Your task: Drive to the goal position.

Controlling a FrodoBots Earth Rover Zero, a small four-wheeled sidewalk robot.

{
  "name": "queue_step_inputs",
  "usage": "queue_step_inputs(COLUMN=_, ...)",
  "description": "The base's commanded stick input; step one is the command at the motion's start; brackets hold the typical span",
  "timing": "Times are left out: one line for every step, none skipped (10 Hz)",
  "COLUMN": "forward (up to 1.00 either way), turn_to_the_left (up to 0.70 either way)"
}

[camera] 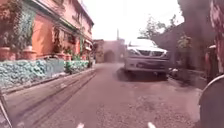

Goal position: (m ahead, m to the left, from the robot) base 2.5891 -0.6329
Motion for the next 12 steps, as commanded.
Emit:
queue_step_inputs(forward=0.7, turn_to_the_left=0.14)
queue_step_inputs(forward=0.7, turn_to_the_left=0.13)
queue_step_inputs(forward=0.7, turn_to_the_left=0.09)
queue_step_inputs(forward=0.7, turn_to_the_left=0.05)
queue_step_inputs(forward=0.7, turn_to_the_left=0.01)
queue_step_inputs(forward=0.7, turn_to_the_left=0.01)
queue_step_inputs(forward=0.7, turn_to_the_left=0.01)
queue_step_inputs(forward=0.7, turn_to_the_left=0.01)
queue_step_inputs(forward=0.7, turn_to_the_left=0.01)
queue_step_inputs(forward=0.7, turn_to_the_left=0.01)
queue_step_inputs(forward=0.6, turn_to_the_left=0.02)
queue_step_inputs(forward=0.62, turn_to_the_left=0.02)
